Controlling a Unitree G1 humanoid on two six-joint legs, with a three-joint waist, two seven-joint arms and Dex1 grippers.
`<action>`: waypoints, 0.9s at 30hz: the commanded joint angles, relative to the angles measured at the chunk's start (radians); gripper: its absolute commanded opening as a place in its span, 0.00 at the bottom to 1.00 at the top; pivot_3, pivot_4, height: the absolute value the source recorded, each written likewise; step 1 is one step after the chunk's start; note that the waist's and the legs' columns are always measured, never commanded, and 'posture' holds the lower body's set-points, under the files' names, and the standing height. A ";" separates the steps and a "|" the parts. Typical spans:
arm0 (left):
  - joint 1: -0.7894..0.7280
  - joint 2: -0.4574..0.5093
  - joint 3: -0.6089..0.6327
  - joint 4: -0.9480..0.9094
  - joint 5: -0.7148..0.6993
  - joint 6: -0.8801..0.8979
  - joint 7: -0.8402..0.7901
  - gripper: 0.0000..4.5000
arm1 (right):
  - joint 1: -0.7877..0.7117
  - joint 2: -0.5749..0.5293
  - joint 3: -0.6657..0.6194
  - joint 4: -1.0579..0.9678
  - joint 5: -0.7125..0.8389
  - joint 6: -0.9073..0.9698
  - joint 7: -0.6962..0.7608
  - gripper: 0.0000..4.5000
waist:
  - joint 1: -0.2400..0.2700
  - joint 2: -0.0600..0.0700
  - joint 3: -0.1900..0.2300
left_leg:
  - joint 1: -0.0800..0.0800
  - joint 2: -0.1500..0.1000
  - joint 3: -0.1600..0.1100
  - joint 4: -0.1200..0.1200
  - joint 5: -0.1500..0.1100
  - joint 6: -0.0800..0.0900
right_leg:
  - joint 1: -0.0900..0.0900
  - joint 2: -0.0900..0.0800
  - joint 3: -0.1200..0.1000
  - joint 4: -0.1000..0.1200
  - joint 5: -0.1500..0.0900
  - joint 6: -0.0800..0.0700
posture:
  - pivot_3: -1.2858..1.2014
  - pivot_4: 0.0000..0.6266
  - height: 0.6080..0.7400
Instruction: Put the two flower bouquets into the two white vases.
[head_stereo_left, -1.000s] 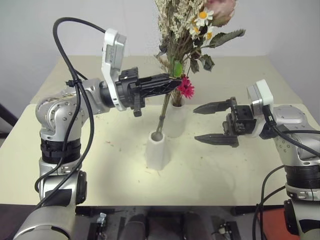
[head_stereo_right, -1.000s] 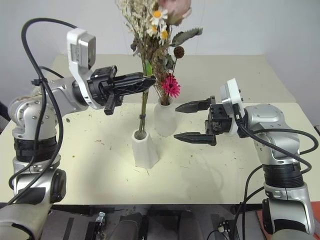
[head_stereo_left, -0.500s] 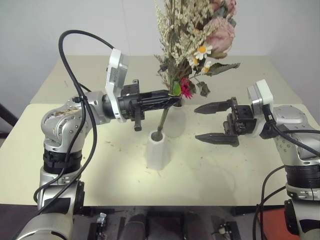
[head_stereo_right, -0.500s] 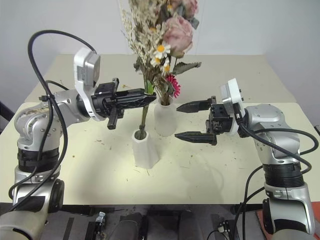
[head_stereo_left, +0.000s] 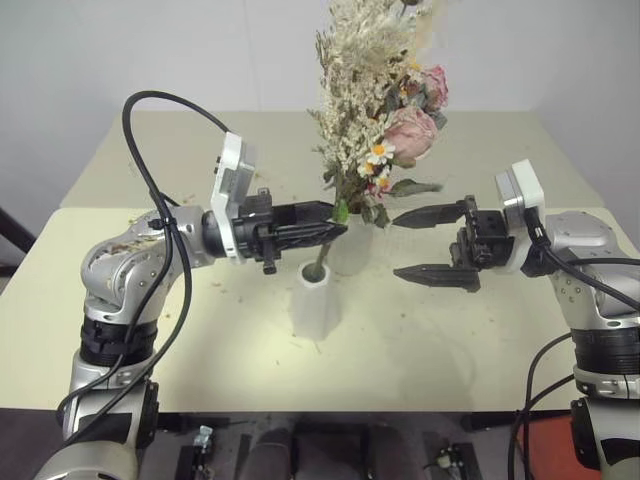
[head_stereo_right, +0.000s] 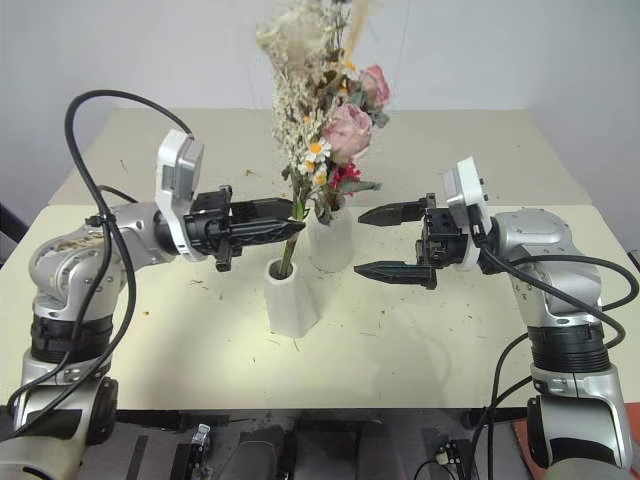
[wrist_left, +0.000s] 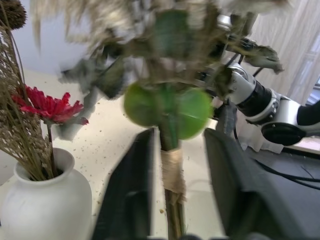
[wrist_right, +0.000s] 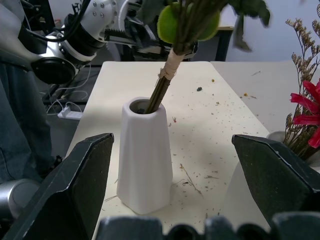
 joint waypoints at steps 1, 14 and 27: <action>0.019 0.038 0.047 -0.060 -0.044 0.017 -0.005 0.65 | -0.011 -0.009 -0.025 -0.010 0.005 -0.022 0.002 1.00 | 0.000 0.000 0.000 | 0.000 0.000 0.000 0.000 0.000 0.000 | 0.000 0.000 0.000 0.000 0.000 0.000 | 0.52 0.24 1.00; 0.207 0.161 0.212 -0.214 -0.183 0.087 0.084 0.99 | 0.034 -0.003 -0.034 -0.036 0.012 -0.011 -0.021 1.00 | 0.000 0.000 0.000 | 0.000 0.002 0.000 0.000 0.000 0.000 | 0.000 0.000 0.000 0.000 0.000 0.000 | 0.52 0.24 1.00; 0.522 0.315 0.499 -0.277 -0.229 0.081 0.150 0.99 | 0.117 -0.049 -0.075 -0.076 0.019 0.015 -0.059 1.00 | 0.000 0.001 0.000 | 0.001 0.003 0.000 -0.001 0.000 0.001 | 0.000 0.000 0.000 -0.001 0.000 0.000 | 0.52 0.24 1.00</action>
